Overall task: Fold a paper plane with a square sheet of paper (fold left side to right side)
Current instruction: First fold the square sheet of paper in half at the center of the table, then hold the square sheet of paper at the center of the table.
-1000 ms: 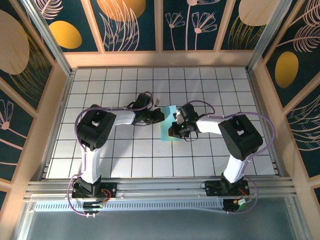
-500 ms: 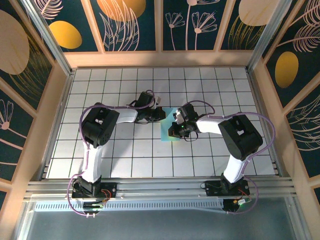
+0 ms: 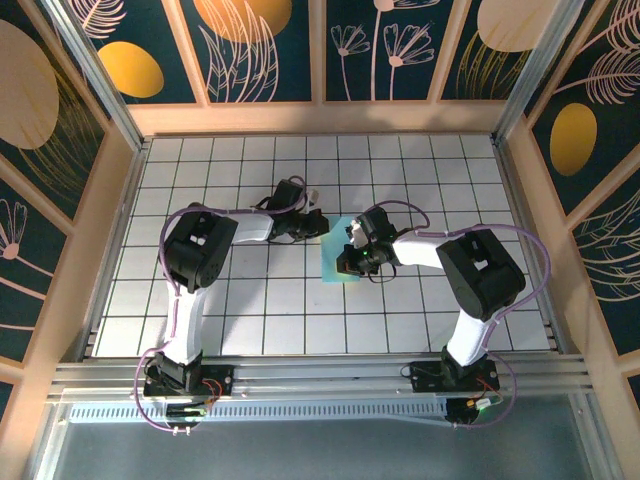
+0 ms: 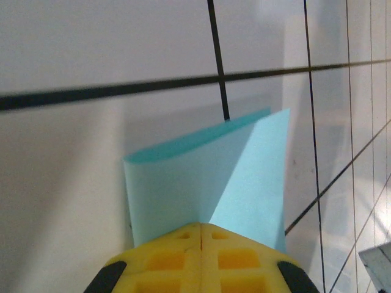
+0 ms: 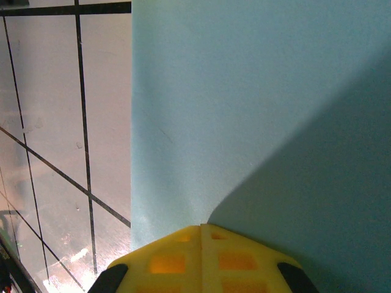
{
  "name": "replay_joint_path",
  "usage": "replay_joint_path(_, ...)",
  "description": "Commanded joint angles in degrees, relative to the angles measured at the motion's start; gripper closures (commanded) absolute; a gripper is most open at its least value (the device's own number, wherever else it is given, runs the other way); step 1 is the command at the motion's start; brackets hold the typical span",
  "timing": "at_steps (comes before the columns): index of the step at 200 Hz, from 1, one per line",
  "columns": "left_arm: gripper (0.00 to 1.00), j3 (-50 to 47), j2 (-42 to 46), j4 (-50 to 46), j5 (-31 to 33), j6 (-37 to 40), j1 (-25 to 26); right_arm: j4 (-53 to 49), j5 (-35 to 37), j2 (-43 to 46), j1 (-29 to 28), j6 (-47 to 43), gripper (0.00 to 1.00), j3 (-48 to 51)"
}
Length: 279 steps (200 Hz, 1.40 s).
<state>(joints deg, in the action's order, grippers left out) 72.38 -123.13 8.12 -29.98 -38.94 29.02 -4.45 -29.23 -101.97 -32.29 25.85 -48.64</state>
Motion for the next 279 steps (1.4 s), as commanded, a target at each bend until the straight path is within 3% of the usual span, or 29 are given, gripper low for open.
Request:
replay_joint_path(1, 1.00, 2.8, -2.9, -1.1, 6.3, 2.8, -3.3, -8.3, 6.0, -4.8, 0.0, -1.0, 1.00, 2.8)
replay_joint_path(82, 1.00, 8.9, -5.4, -4.1, 8.7, 4.9, -5.5, -7.2, 5.1, -4.3, 0.0, -0.1, 1.00, 3.4)
replay_joint_path(131, 1.00, -0.8, 4.4, -0.8, 7.5, 3.3, -5.2, -5.9, 4.1, -3.7, -0.2, 0.9, 1.00, 3.5)
replay_joint_path(189, 1.00, -14.2, 12.8, 3.5, 4.0, -3.5, 2.3, -5.2, 3.7, -3.9, -0.5, 1.3, 1.00, 3.3)
replay_joint_path(279, 1.00, -10.5, 7.6, 0.0, 5.6, -3.5, 4.6, -5.3, 3.0, -3.5, -0.8, 1.4, 1.00, 2.4)
